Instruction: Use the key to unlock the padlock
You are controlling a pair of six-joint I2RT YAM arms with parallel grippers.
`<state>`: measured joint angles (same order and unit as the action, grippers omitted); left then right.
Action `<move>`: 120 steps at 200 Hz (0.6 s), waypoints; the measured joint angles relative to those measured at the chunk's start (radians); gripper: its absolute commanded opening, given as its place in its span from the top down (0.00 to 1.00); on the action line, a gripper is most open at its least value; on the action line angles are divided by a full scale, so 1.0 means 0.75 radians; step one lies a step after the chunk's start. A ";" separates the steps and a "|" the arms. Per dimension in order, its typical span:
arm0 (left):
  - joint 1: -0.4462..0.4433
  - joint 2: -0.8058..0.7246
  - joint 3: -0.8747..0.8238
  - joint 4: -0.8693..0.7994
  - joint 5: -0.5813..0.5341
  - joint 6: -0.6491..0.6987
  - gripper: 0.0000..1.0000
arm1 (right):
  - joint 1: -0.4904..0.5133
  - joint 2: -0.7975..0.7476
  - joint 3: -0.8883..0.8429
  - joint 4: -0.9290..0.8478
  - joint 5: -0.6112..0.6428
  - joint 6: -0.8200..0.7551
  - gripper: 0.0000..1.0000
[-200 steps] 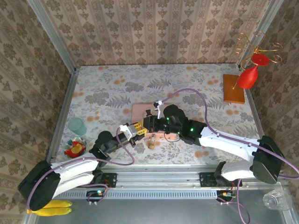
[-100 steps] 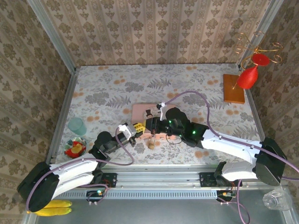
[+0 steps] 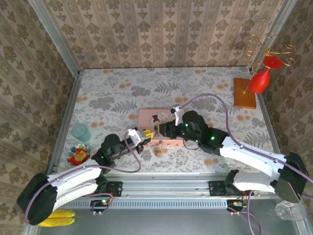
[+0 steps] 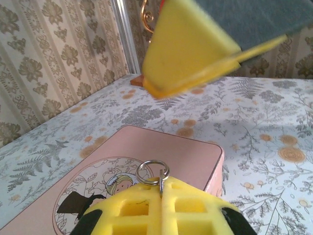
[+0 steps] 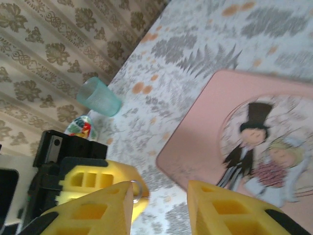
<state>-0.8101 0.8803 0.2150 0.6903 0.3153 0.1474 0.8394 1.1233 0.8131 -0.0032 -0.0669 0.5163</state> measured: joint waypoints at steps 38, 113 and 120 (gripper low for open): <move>0.001 0.002 0.126 -0.187 0.121 0.067 1.00 | -0.058 -0.242 -0.220 0.056 -0.155 -0.483 0.57; -0.001 0.199 0.424 -0.521 0.502 0.202 1.00 | -0.058 -0.340 -0.448 0.162 -0.527 -0.975 0.62; -0.003 0.212 0.440 -0.555 0.523 0.216 1.00 | -0.058 -0.340 -0.450 0.171 -0.539 -0.985 0.63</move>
<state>-0.8124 1.0393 0.5453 0.2741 0.7074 0.3096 0.7956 0.8684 0.4759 0.1253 -0.4709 -0.2226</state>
